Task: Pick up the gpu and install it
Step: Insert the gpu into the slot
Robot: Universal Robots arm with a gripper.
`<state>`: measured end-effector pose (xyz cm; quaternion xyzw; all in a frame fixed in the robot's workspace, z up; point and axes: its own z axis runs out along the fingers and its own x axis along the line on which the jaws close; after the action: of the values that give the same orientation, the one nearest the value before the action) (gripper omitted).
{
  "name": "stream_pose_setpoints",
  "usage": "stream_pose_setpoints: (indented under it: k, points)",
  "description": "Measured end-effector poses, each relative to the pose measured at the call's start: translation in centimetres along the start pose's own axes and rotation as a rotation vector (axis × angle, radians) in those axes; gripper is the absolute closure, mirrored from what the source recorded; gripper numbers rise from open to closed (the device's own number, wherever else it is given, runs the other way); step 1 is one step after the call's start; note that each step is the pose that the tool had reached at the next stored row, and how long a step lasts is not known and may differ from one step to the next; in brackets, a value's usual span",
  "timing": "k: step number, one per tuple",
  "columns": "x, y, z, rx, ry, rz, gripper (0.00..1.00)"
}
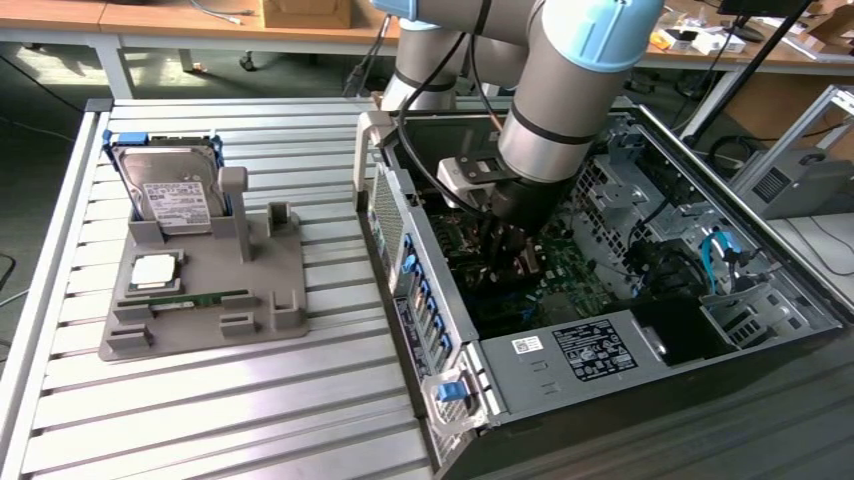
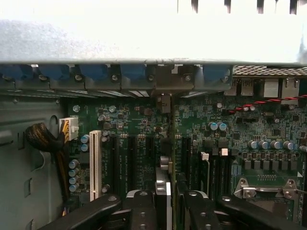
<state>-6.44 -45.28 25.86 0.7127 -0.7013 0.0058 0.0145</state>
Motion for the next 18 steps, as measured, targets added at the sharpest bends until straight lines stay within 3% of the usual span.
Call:
stream_pose_setpoints:
  k: [12,18]
  points:
    - [-0.01,0.0,0.54,-0.0003,0.0077,0.0,0.73]
    - [-0.02,0.0,0.5,0.0001,0.0069,0.0,0.73]
